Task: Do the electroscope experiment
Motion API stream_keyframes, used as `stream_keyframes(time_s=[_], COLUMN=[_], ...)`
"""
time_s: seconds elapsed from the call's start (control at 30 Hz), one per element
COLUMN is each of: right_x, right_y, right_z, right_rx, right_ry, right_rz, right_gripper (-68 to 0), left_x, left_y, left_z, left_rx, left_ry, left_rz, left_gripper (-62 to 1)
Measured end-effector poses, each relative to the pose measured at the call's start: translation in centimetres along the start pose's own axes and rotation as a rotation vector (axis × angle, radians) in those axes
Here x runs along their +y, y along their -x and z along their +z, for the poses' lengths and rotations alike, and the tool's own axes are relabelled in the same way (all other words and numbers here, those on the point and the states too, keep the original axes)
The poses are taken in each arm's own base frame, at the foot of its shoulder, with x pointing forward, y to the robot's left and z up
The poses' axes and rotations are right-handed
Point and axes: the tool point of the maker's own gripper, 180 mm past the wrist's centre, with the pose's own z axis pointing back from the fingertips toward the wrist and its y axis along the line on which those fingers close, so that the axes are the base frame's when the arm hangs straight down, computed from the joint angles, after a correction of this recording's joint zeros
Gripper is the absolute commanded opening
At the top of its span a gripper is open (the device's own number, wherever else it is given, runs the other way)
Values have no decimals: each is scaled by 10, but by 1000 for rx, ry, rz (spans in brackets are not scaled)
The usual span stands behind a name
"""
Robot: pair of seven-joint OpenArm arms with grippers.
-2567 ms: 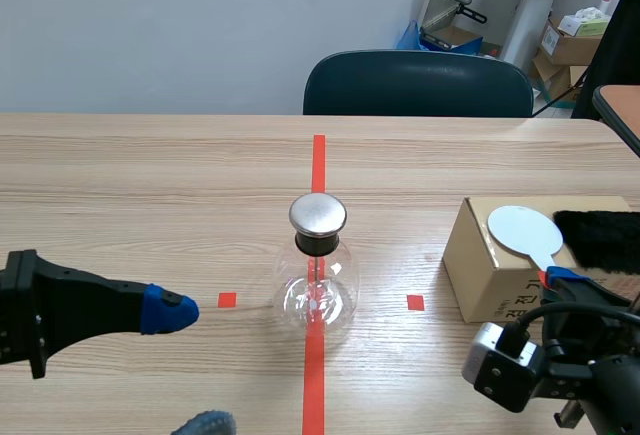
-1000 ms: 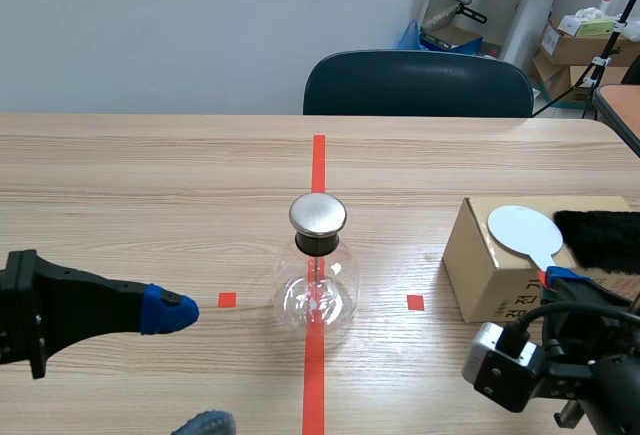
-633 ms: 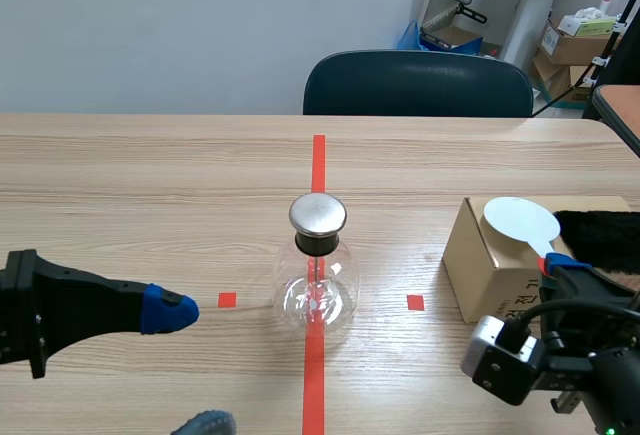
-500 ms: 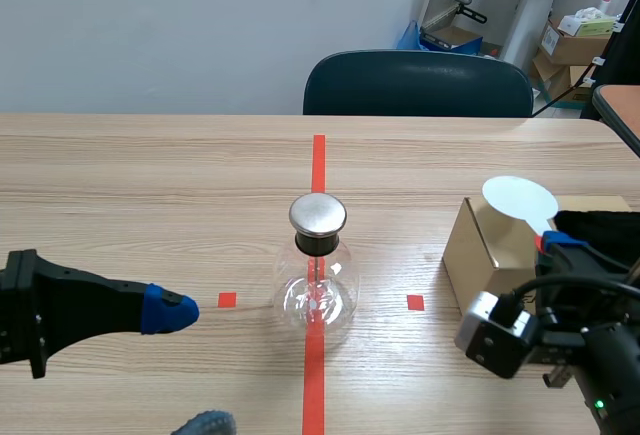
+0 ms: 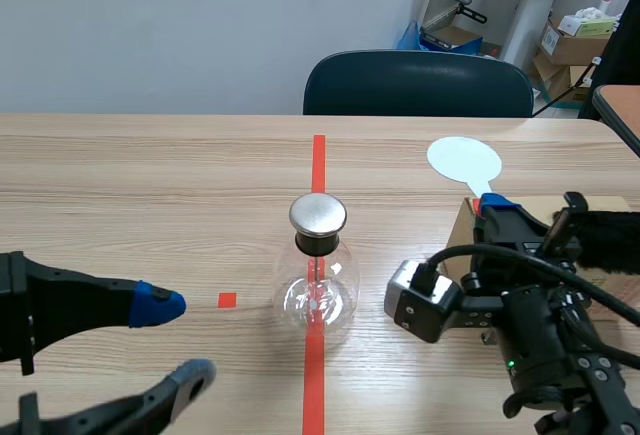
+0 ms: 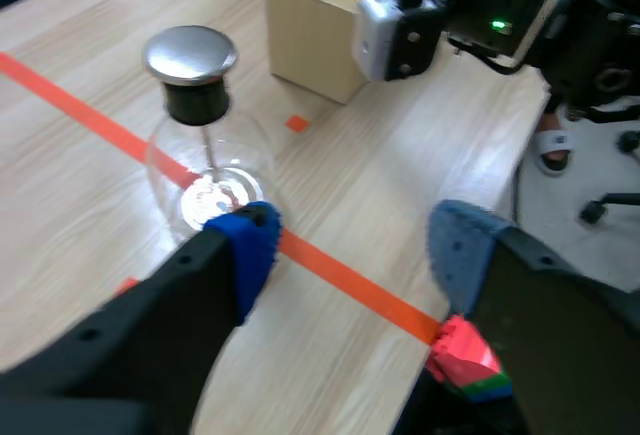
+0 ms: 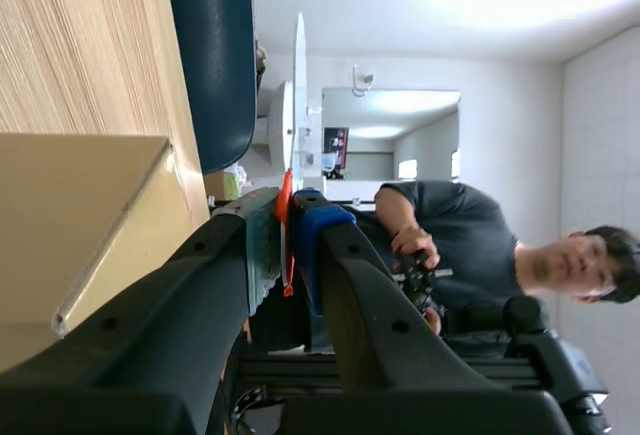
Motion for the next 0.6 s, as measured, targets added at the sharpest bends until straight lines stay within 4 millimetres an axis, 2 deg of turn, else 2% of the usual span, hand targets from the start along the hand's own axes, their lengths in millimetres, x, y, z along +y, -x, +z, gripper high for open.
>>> stream_keyframes(time_s=[0.3, 0.4, 0.6], right_x=[-1, 0, 3], right_y=[-26, -28, -37], right_z=[6, 9, 14], right_rx=[-35, -36, -59], right_ry=[9, 7, -2], right_rz=[23, 31, 30], right_gripper=[-667, -667, -667], left_x=[38, 49, 56], left_y=[13, 24, 57], left_z=[-9, -10, -20], left_rx=[53, 75, 155], left_ry=[-155, -177, -176], left_rz=[-19, -27, -13], left_gripper=[-381, -417, -485])
